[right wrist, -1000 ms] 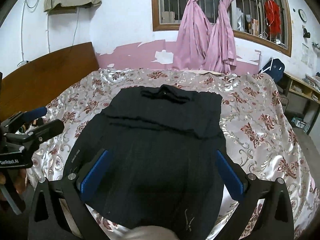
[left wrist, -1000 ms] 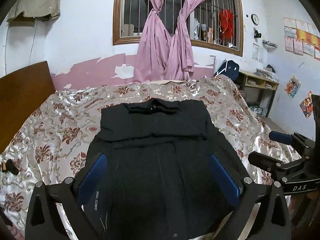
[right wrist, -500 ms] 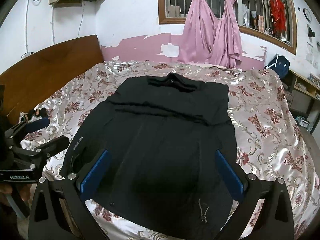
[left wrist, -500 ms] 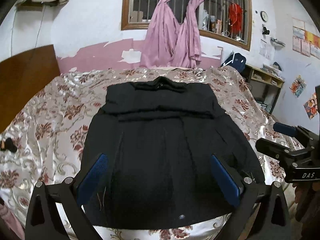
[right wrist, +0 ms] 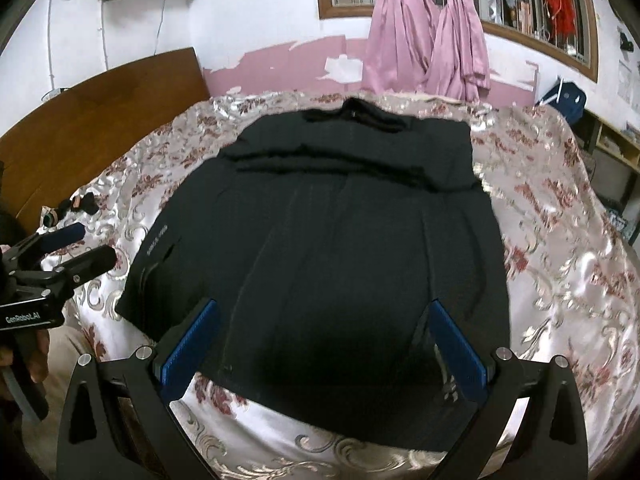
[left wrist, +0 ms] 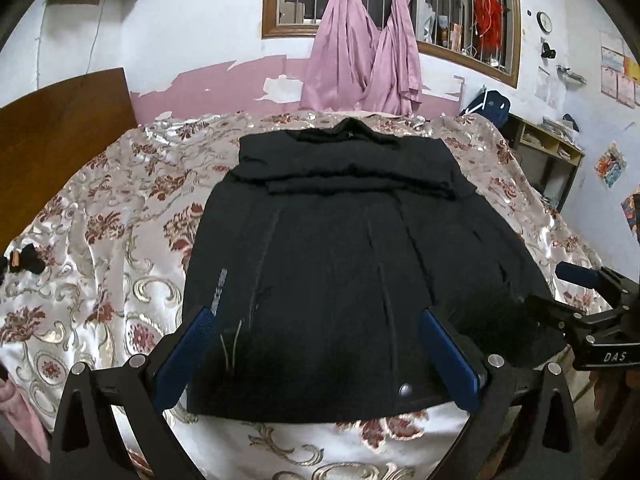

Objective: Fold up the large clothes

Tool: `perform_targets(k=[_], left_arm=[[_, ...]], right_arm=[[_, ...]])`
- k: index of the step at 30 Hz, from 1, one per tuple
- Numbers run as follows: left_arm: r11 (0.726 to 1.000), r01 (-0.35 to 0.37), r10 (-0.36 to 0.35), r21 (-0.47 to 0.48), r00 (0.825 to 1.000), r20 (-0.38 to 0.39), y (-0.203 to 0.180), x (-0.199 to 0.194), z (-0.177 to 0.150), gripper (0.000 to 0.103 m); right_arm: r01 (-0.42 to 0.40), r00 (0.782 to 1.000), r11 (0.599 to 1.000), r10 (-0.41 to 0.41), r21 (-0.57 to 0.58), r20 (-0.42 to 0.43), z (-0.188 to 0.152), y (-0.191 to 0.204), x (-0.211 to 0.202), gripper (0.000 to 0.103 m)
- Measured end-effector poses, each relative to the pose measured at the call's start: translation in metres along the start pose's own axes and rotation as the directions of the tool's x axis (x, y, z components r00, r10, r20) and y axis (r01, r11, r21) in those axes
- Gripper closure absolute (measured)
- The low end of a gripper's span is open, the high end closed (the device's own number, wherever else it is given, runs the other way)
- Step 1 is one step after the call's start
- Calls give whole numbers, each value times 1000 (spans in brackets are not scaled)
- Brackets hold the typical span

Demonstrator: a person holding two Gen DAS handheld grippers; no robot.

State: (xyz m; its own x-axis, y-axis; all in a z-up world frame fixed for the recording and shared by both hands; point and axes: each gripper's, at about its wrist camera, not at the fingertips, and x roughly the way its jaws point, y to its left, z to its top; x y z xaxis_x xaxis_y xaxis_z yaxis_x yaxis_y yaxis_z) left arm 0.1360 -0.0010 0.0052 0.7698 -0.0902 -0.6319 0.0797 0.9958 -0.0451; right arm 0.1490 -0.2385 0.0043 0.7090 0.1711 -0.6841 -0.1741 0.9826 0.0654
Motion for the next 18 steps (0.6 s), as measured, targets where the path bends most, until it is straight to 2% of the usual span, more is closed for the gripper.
perform_targets(k=[6,18], left_arm=[[1000,20,-20,2,999,-44,5,9,-24,0],[994,27,-15,103,993,-115,-3,27,-65,0]], right_arm=[[13,999,1000,-12,12,-53,-24,-2,12,2],[55,986,999,-54,2,-157,-60,-9,28,2]])
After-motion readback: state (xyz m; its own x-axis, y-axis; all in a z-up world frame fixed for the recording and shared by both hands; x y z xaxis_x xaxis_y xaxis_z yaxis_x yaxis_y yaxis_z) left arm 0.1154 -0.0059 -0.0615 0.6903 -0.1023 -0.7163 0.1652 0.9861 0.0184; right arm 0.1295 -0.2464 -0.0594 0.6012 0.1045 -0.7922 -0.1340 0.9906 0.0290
